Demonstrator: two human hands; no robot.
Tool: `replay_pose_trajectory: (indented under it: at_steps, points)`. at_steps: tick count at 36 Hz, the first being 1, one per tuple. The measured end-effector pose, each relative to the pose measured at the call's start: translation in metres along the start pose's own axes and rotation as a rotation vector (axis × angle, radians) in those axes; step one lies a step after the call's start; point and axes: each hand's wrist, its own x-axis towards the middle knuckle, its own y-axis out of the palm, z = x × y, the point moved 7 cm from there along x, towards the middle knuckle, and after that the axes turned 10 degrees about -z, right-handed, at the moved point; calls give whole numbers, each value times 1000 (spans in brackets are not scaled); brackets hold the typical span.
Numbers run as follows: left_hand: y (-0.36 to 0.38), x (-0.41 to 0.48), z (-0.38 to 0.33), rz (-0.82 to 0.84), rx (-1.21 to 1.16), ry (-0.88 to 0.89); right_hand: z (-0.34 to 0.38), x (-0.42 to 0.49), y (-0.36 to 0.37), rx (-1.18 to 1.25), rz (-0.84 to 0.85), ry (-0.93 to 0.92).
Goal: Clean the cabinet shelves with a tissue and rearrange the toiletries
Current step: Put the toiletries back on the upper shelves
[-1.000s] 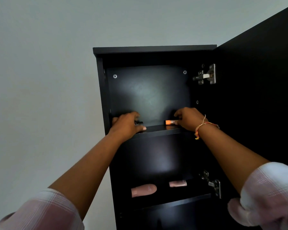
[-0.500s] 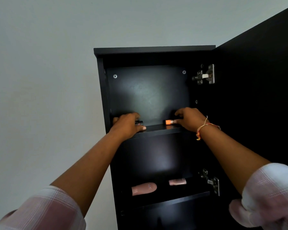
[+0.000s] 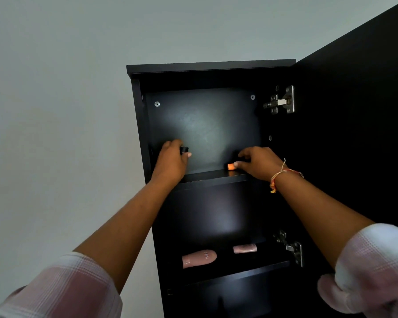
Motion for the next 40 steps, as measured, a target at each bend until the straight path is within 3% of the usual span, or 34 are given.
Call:
replay_pose_trajectory:
  at_steps: [8,17,24,31,35,40]
  points:
    - [0,-5,16,27,-15,-223,2,-2,4,20,22,17]
    - [-1,-9,13,-35,-6,-194,1,-3,4,28,-19,35]
    - [-8,-17,-2,-214,82,45,4,-7,0,11,-76,3]
    - [-14,-39,-29,-344,188,382,8,-16,-16,-46,-279,-49]
    - [-19,-60,-48,-353,147,498,18,-34,-26,5,-418,-105]
    - [-21,-103,-61,-271,-77,540,34,-77,-37,155,-597,-211]
